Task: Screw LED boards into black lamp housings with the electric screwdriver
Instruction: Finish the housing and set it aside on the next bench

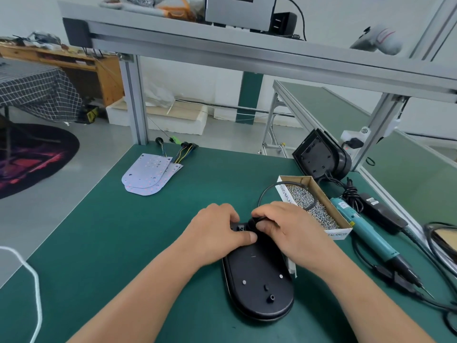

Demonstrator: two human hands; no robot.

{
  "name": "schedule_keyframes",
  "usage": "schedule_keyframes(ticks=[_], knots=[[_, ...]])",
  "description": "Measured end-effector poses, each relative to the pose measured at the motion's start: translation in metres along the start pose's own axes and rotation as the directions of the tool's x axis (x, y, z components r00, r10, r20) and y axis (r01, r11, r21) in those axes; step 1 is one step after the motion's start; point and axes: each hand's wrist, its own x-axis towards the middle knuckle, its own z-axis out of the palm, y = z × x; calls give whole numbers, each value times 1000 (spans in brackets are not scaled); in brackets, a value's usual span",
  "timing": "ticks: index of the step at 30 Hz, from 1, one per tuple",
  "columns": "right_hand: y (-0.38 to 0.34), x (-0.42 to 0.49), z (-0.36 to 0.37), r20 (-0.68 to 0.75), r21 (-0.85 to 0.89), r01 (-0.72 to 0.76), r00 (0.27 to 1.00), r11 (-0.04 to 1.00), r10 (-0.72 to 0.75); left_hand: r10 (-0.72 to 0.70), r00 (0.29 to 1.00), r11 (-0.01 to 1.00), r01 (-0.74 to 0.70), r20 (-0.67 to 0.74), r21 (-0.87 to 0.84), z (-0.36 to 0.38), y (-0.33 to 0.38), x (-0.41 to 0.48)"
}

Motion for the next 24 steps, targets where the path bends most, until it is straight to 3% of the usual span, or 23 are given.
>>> schedule_keyframes(ticks=[3,6,9,11,13,19,21,24], knots=[[1,-1,2,-22,60,-53,998,997,55,-24,1000,976,22,-3,-216,-3,-8,4],[7,1,3,-51,115,-120,991,986,126,-72,997,863,44,-36,-503,-3,-11,7],[10,1,5,-99,171,-164,978,971,183,-162,987,622,113,14,-775,0,-8,11],[10,1,6,-140,224,-182,966,957,216,-122,989,414,128,84,-901,4,-5,12],[10,1,6,-165,279,-200,953,939,252,-38,989,269,145,140,-952,7,-2,11],[10,0,1,-226,382,-189,930,905,290,86,969,7,231,231,-973,13,4,5],[9,0,0,-231,390,-184,929,902,289,118,958,-18,263,260,-965,15,8,2],[7,-1,0,-228,399,-175,932,900,282,130,943,29,305,306,-952,15,10,-2]])
